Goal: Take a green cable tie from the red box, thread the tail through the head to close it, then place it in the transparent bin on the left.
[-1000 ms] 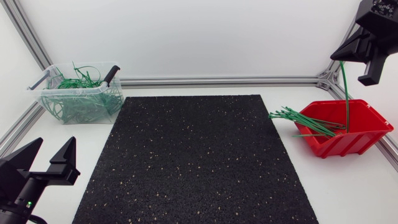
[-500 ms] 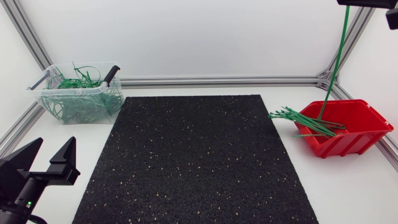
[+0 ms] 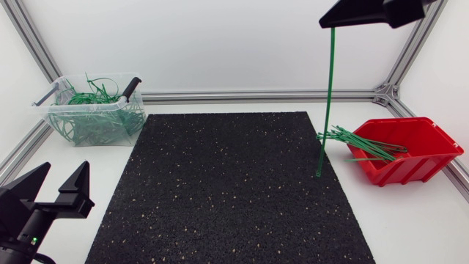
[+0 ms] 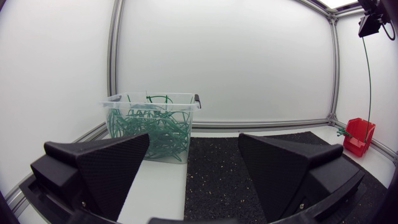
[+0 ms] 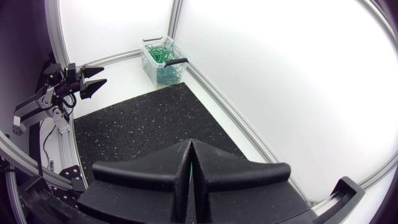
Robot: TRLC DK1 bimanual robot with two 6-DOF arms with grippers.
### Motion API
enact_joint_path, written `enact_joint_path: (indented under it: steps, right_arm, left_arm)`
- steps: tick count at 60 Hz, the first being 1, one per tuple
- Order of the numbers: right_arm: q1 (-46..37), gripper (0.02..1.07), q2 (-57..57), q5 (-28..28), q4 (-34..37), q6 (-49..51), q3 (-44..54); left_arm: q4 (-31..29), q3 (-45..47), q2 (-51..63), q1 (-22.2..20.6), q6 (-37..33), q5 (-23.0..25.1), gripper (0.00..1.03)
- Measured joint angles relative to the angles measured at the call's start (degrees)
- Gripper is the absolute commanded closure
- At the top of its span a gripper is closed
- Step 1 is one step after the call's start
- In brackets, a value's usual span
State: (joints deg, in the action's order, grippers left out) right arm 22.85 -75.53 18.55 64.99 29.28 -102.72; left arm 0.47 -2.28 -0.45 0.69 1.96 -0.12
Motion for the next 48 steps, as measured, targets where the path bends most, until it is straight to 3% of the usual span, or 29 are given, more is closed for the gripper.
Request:
enact_joint_path:
  steps: [15, 26, 48]
  right_arm:
    - [5.2, 1.01, -1.3, 1.4, -6.1, -8.6, 3.2]
    - [5.1, 1.01, -1.5, 14.8, -10.2, -19.3, 6.7]
    - [4.8, 1.01, -2.0, 23.6, -13.4, -30.6, 7.2]
  left_arm:
    - [0.0, 0.0, 0.0, 0.0, 0.0, 0.0, 0.04]
    - [0.0, 0.0, 0.0, 0.0, 0.0, 0.0, 0.04]
    - [0.0, 0.0, 0.0, 0.0, 0.0, 0.0, 0.04]
